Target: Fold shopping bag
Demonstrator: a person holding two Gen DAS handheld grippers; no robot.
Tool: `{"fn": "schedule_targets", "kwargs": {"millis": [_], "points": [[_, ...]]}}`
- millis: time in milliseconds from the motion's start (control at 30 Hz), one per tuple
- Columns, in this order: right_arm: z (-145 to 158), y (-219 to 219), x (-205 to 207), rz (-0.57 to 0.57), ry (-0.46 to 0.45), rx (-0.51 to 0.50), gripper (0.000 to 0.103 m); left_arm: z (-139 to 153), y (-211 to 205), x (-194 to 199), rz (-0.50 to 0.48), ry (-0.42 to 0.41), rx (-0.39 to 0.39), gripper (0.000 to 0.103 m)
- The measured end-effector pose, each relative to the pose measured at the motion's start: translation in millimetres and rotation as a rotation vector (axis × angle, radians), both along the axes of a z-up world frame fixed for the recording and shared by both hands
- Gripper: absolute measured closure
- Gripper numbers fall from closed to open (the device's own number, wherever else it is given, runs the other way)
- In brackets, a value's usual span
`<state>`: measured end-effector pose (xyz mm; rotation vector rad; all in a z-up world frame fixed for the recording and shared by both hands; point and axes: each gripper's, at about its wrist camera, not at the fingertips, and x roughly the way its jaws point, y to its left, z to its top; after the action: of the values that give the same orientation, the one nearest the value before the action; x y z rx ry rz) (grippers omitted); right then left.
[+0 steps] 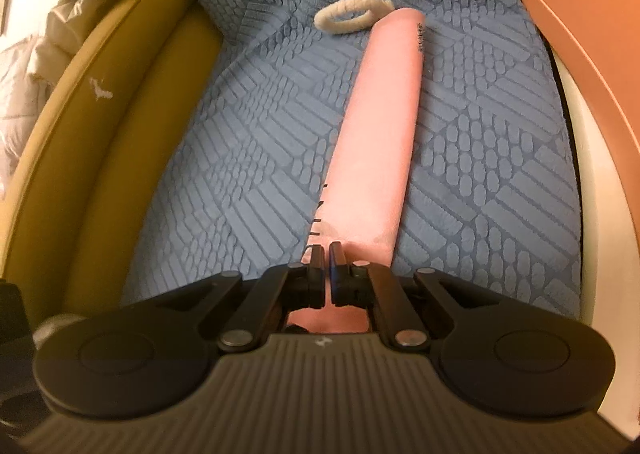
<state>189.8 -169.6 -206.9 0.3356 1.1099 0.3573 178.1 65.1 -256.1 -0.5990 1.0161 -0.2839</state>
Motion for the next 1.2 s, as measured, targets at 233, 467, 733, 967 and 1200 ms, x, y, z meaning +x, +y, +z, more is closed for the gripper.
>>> {"fn": "schedule_targets", "kwargs": {"millis": [233, 467, 733, 967, 1200], "points": [[-2, -2, 1, -0.001, 0.005, 0.022, 0.099, 18, 8, -4, 0.029, -0.091, 0.039, 0.087], [-3, -10, 5, -0.009, 0.011, 0.046, 0.1, 10, -1, 0, -0.037, -0.06, 0.027, 0.087], [-5, -17, 8, -0.017, 0.006, 0.089, 0.098, -4, -24, 2, -0.137, -0.031, 0.12, 0.087], [3, -37, 21, -0.034, -0.055, 0.115, 0.06, -7, -19, 3, -0.124, -0.022, 0.096, 0.087], [2, -49, 47, -0.088, -0.093, 0.128, 0.04, -9, -14, 5, -0.112, -0.006, 0.066, 0.088]]}}
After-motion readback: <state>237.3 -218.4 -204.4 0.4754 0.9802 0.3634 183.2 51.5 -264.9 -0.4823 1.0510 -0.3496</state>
